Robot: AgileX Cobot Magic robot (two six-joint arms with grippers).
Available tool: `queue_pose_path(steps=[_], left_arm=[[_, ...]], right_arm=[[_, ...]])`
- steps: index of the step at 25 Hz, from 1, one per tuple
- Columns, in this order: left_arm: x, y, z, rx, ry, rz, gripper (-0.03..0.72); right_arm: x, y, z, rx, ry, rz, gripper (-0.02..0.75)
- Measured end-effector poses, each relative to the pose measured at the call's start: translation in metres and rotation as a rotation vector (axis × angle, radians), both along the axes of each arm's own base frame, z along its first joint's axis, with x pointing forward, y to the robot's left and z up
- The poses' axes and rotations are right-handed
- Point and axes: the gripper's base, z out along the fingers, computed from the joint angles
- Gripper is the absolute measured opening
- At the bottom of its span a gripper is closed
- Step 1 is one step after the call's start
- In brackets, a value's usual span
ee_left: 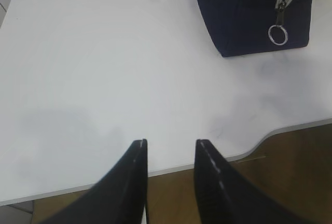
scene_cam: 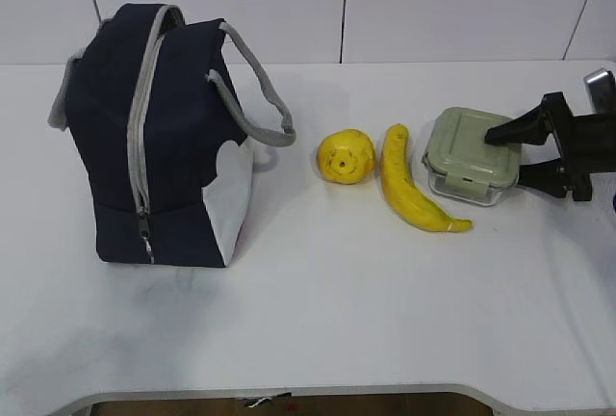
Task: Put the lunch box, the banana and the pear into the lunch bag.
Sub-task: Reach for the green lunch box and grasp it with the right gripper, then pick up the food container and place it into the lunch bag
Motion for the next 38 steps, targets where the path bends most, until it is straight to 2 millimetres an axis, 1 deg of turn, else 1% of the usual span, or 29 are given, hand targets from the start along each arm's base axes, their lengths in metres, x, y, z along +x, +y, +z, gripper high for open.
queue_pose_path(steps=[4,10,13,25,33,38], left_arm=[[0.0000,0.0000,0.0000,0.000,0.000,0.000,0.237],[0.0000,0.0000,0.0000,0.000,0.000,0.000,0.238],[0.0000,0.0000,0.0000,0.000,0.000,0.000,0.238],[-0.0001,-0.0017,0.0001,-0.017,0.001,-0.012,0.237],[-0.0001,-0.0019,0.0001,-0.019,0.001,-0.013,0.237],[-0.0003,-0.0036,0.0002,-0.037,0.002,-0.025,0.237]], right_arm=[[0.0005,0.0000,-0.0005,-0.008,-0.001,-0.004,0.575],[0.0011,-0.0001,0.0001,0.000,-0.003,-0.012,0.474],[0.0011,0.0003,0.0007,0.005,-0.008,-0.009,0.441],[0.0014,0.0004,0.0014,-0.019,-0.044,0.015,0.431],[0.0011,0.0009,0.0018,-0.022,-0.056,0.028,0.398],[-0.0018,0.0043,0.0037,-0.016,-0.081,0.103,0.398]])
